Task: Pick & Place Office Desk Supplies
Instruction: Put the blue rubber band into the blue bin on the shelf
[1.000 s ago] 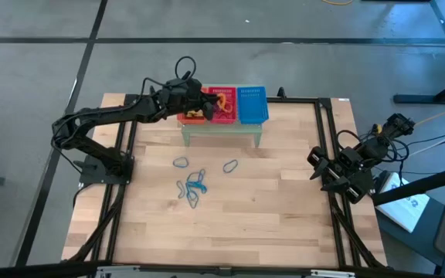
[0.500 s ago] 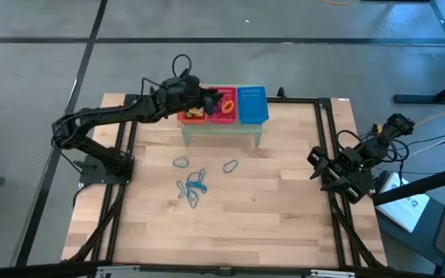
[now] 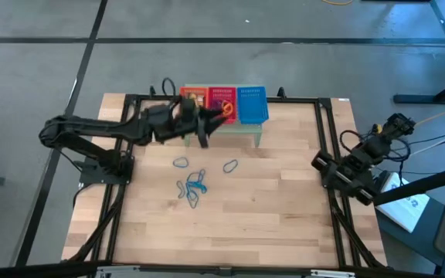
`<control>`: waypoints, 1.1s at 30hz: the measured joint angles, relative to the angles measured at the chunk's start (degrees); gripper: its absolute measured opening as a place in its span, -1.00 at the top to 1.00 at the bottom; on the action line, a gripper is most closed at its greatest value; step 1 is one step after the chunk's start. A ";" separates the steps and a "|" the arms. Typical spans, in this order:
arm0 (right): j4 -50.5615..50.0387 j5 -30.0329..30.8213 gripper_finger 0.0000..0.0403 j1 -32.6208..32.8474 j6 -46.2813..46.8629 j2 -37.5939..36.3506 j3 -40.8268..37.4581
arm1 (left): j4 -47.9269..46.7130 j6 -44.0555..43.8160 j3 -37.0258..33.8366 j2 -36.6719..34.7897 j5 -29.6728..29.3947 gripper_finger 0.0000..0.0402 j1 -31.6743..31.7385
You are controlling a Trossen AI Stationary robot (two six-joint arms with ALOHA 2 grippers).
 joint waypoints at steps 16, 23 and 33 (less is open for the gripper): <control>5.85 -7.67 0.05 0.01 -2.44 3.27 0.00 | -4.77 2.08 0.00 -0.28 -24.47 0.21 -24.26; 5.85 -6.63 0.05 0.00 -2.44 4.49 0.00 | -3.02 -1.05 0.00 2.65 -28.73 0.21 -29.00; 5.40 -1.54 0.05 0.00 4.97 6.05 0.00 | 0.67 -1.18 0.00 5.48 -31.87 0.21 -32.49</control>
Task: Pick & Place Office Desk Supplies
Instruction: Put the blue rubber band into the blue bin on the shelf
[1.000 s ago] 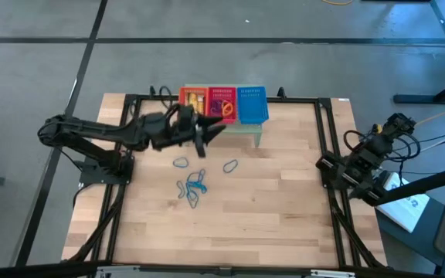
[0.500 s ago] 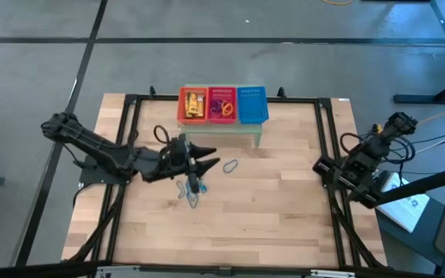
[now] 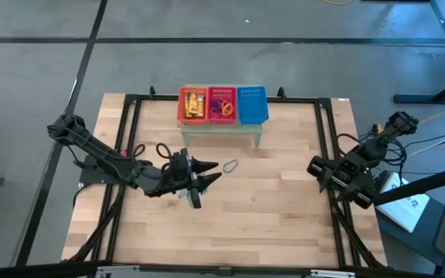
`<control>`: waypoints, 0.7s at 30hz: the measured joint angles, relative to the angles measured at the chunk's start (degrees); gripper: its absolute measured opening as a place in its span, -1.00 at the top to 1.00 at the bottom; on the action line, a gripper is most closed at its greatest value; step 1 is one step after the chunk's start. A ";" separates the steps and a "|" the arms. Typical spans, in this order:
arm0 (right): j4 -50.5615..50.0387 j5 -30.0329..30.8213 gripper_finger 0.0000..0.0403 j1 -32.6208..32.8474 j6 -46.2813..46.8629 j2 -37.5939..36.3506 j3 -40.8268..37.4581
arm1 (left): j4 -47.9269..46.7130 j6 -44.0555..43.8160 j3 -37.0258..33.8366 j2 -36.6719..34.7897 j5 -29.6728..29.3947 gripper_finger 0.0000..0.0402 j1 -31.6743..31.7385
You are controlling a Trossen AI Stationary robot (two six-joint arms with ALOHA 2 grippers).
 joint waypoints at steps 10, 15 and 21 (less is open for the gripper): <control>8.30 -18.50 0.05 0.02 1.28 0.71 0.05 | 0.20 3.12 0.00 -3.60 9.08 0.21 -0.64; 6.63 -14.90 0.05 0.02 -0.24 1.42 0.04 | -7.28 -0.86 -0.04 -3.53 16.74 0.21 1.64; 8.55 -10.27 0.05 -0.24 0.31 3.67 0.04 | -9.02 -3.67 -0.04 -3.53 26.23 0.21 4.11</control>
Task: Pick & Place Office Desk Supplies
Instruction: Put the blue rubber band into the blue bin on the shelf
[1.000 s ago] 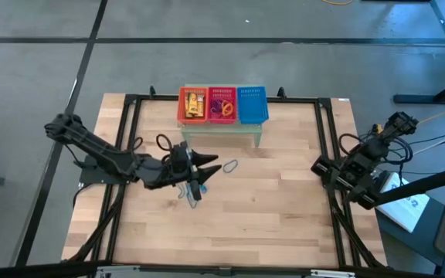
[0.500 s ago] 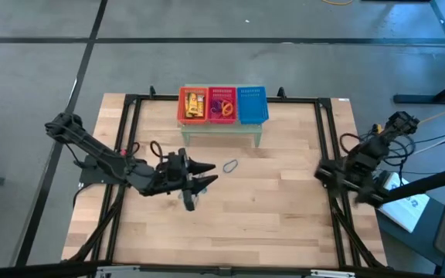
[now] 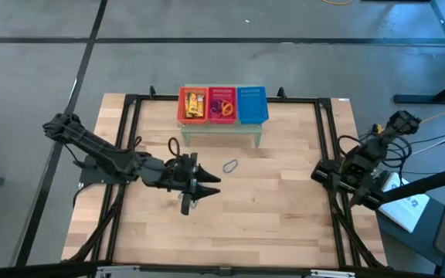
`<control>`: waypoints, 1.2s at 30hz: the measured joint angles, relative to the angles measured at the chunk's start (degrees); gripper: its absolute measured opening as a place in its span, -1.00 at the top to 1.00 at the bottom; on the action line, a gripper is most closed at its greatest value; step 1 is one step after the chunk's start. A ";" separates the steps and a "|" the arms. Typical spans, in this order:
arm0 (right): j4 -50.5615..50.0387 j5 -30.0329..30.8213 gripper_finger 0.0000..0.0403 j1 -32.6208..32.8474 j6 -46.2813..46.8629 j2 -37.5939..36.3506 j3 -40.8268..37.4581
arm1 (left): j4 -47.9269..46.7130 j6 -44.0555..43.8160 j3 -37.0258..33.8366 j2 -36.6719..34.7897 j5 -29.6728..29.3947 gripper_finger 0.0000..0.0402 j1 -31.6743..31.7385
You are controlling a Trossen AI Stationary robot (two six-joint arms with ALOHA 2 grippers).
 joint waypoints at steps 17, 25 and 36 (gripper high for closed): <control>9.39 44.91 0.05 -1.00 8.19 2.81 0.00 | -1.27 2.33 0.00 -1.27 -9.95 0.21 0.71; 8.98 50.50 0.05 -1.00 8.44 2.83 0.00 | -6.35 -0.30 0.02 -1.25 -12.61 0.21 0.71; 7.71 56.54 0.05 -1.14 1.87 3.36 0.00 | -9.93 -2.28 0.02 -1.22 -18.52 0.21 0.71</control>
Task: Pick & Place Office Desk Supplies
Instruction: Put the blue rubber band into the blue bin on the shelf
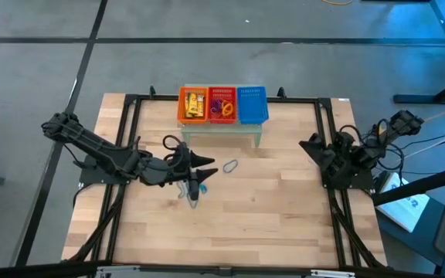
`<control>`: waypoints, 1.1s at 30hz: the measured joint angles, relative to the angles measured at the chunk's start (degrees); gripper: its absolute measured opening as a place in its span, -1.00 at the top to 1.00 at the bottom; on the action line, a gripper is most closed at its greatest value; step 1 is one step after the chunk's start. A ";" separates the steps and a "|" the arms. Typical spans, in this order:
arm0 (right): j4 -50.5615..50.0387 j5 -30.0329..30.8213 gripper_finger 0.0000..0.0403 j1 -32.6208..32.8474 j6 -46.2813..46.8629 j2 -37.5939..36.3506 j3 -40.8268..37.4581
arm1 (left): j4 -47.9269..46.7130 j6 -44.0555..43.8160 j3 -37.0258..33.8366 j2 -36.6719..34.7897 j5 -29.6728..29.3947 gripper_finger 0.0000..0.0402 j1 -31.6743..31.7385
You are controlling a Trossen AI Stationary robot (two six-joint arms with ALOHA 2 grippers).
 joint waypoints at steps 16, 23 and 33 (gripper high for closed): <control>-21.01 28.77 0.05 -2.11 27.96 4.52 -0.07 | 1.59 -2.41 0.02 -0.33 -4.58 0.21 1.95; -18.53 19.73 0.05 -4.67 39.87 7.01 -0.07 | 7.61 3.58 0.04 -5.24 -3.54 0.21 1.97; -25.10 -7.79 0.05 -14.47 2.74 11.51 21.24 | 2.31 12.00 0.04 -17.37 5.70 0.31 1.43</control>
